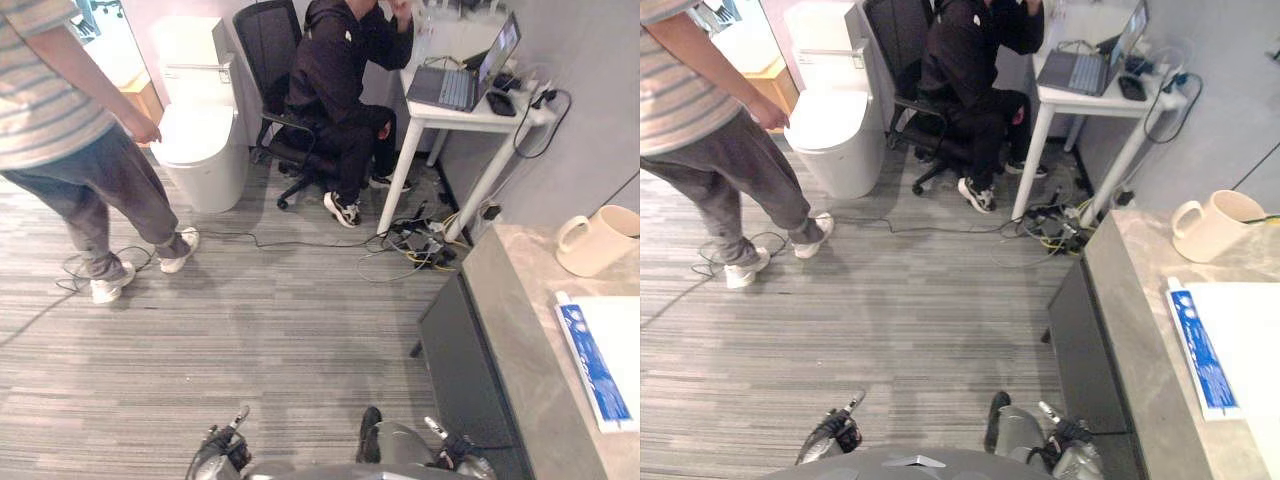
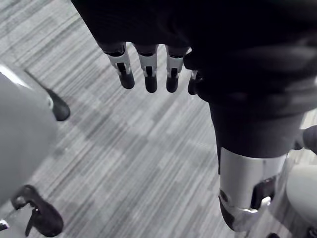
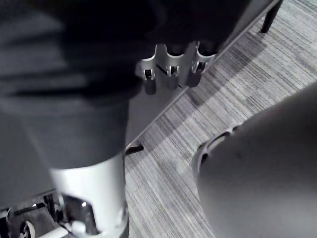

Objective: Organize washtable

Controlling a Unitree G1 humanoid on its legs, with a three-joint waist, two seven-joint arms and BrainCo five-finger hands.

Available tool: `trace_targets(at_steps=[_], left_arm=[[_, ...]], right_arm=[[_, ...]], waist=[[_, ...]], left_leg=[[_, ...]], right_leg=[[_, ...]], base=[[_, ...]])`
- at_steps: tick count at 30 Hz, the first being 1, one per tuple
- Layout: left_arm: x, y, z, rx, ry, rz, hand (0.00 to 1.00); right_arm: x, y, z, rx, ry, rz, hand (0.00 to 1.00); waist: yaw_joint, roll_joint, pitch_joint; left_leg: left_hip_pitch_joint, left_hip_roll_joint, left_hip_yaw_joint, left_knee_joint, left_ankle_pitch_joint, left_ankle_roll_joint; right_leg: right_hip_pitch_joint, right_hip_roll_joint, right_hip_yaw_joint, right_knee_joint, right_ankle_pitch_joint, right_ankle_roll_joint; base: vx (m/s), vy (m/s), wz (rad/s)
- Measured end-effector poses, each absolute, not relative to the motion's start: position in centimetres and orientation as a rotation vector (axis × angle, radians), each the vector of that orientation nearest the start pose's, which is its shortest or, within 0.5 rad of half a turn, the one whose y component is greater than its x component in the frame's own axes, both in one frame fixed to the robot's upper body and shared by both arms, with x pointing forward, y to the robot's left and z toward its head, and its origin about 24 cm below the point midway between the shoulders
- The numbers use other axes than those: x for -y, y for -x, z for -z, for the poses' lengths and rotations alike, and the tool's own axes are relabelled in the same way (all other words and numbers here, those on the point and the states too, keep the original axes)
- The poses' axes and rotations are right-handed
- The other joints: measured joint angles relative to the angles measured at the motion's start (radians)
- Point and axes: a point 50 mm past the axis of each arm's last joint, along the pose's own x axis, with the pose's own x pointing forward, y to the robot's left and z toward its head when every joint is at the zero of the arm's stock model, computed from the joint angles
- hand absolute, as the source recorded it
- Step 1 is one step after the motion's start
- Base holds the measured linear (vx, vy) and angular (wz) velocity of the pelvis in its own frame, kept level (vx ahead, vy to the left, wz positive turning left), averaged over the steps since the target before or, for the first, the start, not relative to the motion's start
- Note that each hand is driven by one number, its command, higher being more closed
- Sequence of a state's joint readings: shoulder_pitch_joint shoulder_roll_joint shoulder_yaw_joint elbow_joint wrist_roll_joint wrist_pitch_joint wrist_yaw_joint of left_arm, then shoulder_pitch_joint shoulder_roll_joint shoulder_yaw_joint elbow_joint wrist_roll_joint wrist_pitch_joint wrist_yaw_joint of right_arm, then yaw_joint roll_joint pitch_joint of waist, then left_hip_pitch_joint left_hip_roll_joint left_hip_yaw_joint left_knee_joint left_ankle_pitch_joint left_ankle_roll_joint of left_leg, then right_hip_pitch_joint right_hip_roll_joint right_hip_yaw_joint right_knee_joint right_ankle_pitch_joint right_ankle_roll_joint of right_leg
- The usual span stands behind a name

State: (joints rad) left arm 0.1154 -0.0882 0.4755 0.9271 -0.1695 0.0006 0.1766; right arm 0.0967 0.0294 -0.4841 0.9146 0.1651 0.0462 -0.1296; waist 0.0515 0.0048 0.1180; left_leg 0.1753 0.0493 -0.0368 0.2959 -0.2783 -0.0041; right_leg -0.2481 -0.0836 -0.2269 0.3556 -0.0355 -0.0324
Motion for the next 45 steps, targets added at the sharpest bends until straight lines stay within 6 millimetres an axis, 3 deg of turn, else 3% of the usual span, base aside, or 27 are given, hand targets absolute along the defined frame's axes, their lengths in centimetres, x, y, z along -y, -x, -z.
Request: trace_targets(at_steps=[2,4,5,7,9,12,13,14,16,17,25,31,39,45], left_arm=[[-19.1,-7.8,16.2,-1.073,0.366,-0.693,0.00],[-19.3,-7.8,16.2,-1.063,0.383,-0.711,0.00],[-20.0,-7.7,16.1,-1.051,0.383,-0.735,0.00],[-20.2,-7.8,16.0,-1.045,0.380,-0.734,0.00],[-20.2,-7.8,16.0,-1.044,0.382,-0.735,0.00],[-20.0,-7.6,16.1,-1.055,0.384,-0.732,0.00],[-19.5,-7.3,16.3,-1.075,0.391,-0.729,0.00],[-19.6,-7.2,16.4,-1.090,0.398,-0.733,0.00],[-20.4,-6.4,16.4,-1.105,0.376,-0.755,0.00],[-21.4,-4.4,16.8,-1.200,0.265,-0.691,0.00],[-21.4,-4.3,16.8,-1.204,0.264,-0.684,0.00],[-21.7,-4.3,16.9,-1.243,0.184,-0.584,0.00],[-22.0,-4.4,17.0,-1.294,0.133,-0.520,0.00],[-22.2,-4.4,17.0,-1.299,0.121,-0.515,0.00]], right_arm=[[21.5,-9.1,15.5,-1.029,-0.334,0.665,0.00],[21.3,-9.2,15.5,-1.031,-0.326,0.650,0.00],[21.2,-9.5,15.5,-1.028,-0.323,0.638,0.00],[20.5,-10.2,15.4,-1.022,-0.327,0.600,0.00],[19.8,-11.0,15.5,-1.021,-0.351,0.584,0.00],[19.3,-11.2,15.5,-1.019,-0.370,0.574,0.00],[19.7,-11.1,15.5,-1.016,-0.366,0.585,0.00],[19.8,-11.0,15.6,-1.024,-0.378,0.598,0.00],[19.1,-10.4,15.9,-1.051,-0.390,0.593,0.00],[19.0,-9.8,16.3,-1.095,-0.387,0.584,0.00],[19.1,-9.8,16.3,-1.094,-0.395,0.582,0.00],[19.5,-9.3,16.5,-1.117,-0.409,0.574,0.00],[20.2,-8.1,16.9,-1.189,-0.422,0.585,0.00],[20.4,-8.0,16.9,-1.187,-0.435,0.593,0.00]], waist=[[-0.001,0.021,-0.012],[-0.004,0.022,-0.011],[0.010,0.019,-0.009],[0.017,0.002,-0.003],[0.021,-0.001,-0.001],[0.019,0.006,-0.007],[0.015,0.029,-0.020],[0.017,0.031,-0.025],[0.020,0.003,-0.045],[0.018,-0.030,-0.046],[0.017,-0.031,-0.046],[0.012,-0.036,-0.051],[-0.014,-0.036,-0.051],[-0.016,-0.032,-0.048]], left_leg=[[-0.047,0.030,-0.023,0.138,0.006,-0.012],[-0.184,0.051,-0.053,0.456,0.107,-0.104],[-0.261,0.073,-0.045,0.614,0.129,-0.106],[-0.346,0.096,-0.004,0.704,0.081,-0.082],[-0.366,0.113,0.048,0.629,0.040,-0.072],[-0.349,0.113,0.079,0.246,0.038,-0.071],[-0.331,0.114,0.056,0.069,0.136,-0.062],[-0.311,0.102,0.057,0.037,0.142,-0.088],[-0.269,0.067,0.096,-0.026,0.147,-0.074],[-0.100,-0.026,0.094,-0.330,0.273,-0.038],[-0.100,-0.026,0.092,-0.334,0.273,-0.038],[-0.105,-0.030,0.081,-0.352,0.274,-0.039],[-0.124,-0.035,0.063,-0.358,0.275,-0.038],[-0.110,-0.021,0.115,-0.358,0.273,-0.040]], right_leg=[[0.036,0.033,-0.019,-0.018,-0.039,-0.011],[0.106,0.068,-0.040,-0.059,-0.066,-0.028],[0.149,0.085,-0.037,-0.082,-0.074,-0.041],[0.213,0.095,-0.025,-0.124,-0.079,-0.048],[0.247,0.089,-0.001,-0.149,-0.078,-0.045],[0.270,0.061,0.025,-0.163,-0.095,-0.004],[0.265,0.068,0.028,-0.153,-0.112,0.021],[0.267,0.055,0.052,-0.133,-0.130,0.041],[0.269,0.022,0.081,-0.140,-0.132,0.059],[0.337,-0.034,0.106,-0.253,-0.110,0.096],[0.337,-0.034,0.106,-0.258,-0.110,0.096],[0.337,-0.035,0.096,-0.276,-0.111,0.098],[0.334,-0.038,0.079,-0.295,-0.112,0.103],[0.314,-0.031,0.129,-0.272,-0.111,0.100]], base=[[0.26,-0.237,0.08],[0.12,-0.182,0.13],[-0.03,-0.096,-0.17],[-0.12,-0.016,-0.26],[-0.23,0.056,-0.35],[-0.33,0.098,-0.21],[-0.16,0.192,-0.06],[-0.01,0.196,-0.12],[0.18,0.134,-0.29],[0.11,0.049,-0.18],[0.00,0.000,0.00],[0.02,-0.010,0.03],[0.06,-0.028,0.05],[0.00,-0.012,-0.20]])
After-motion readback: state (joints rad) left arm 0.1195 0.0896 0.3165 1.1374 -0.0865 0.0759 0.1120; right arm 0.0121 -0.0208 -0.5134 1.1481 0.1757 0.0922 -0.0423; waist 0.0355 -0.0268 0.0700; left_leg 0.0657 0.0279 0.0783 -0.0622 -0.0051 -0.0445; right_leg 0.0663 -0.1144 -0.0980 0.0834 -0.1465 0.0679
